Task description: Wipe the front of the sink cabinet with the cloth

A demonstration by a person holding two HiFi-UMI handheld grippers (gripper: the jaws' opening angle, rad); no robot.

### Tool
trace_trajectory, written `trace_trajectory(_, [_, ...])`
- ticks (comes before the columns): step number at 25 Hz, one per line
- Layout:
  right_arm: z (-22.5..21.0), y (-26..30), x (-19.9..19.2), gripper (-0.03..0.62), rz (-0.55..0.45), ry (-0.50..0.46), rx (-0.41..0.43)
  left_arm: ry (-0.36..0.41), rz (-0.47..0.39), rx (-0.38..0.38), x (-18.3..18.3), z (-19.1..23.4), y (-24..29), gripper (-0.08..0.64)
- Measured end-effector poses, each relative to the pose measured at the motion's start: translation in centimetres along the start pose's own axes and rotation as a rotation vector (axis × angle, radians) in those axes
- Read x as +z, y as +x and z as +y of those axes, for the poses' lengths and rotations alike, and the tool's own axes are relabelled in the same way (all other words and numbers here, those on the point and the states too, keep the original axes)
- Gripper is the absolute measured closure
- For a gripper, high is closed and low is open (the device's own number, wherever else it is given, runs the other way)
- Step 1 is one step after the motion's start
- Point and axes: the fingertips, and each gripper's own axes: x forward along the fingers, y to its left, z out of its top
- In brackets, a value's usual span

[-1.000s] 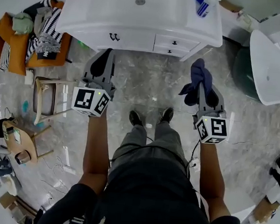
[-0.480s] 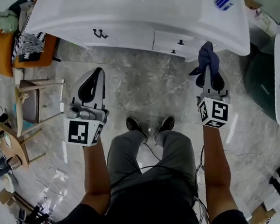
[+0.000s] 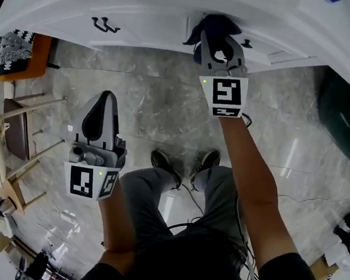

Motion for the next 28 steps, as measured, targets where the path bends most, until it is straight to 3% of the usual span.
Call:
trace_trajectory(2, [-2.2,-0.8,-1.1,0.560,0.005,-0.016,-0.046,0.003,-0.009,0.004,-0.6,0.1,0.7,0.557])
trace_trajectory(7, [-12.8,-6.9,-4.6,0.560,0.043,-0.052,-0.314,-0.008,-0.062,-0.005,-1.1,0.6,2.4,0.557])
trace_trajectory(9, [-13.9,-7.6,-5.0,0.560,0.047,-0.066,-0.367,0.012,-0.068,-0.023,-1.6,0.4,3.0,0.557])
trace_trajectory(11, [-11.6,-6.2,-4.6,0.560,0.019,-0.075,-0.333,0.032,-0.077,-0.027,-2.2,0.5,3.2,0.557])
trace_trajectory(15, [-3.2,-1.1,-3.9,0.560,-0.046,-0.052,-0.146,0.059,-0.099,-0.011,-3.7,1.8,2.8,0.557])
trace_trajectory(17, [-1.5,0.3,-3.8,0.560,-0.078,-0.024,-0.105,0.062,-0.108,-0.004,-4.9,2.6,2.7,0.557])
trace_trajectory(19, [-2.9,-0.3,-4.1,0.560,-0.105,-0.017,-0.139,0.067,-0.111,-0.001,-6.2,3.2,2.7,0.557])
trace_trajectory(24, [-12.7,-6.0,-8.1,0.560,-0.113,0.055,-0.401,0.082,-0.150,-0.002,-7.7,4.9,2.9,0.557])
trace_trajectory(26, [-13.3,-6.3,-8.0,0.560,-0.153,0.025,-0.451,0.092,-0.184,-0.007,-7.8,4.9,3.1,0.557])
trace_trajectory(28, [-11.0,-4.9,-7.0,0.560,-0.198,-0.043,-0.440,0.117,-0.214,-0.026,-8.0,4.3,3.4,0.557])
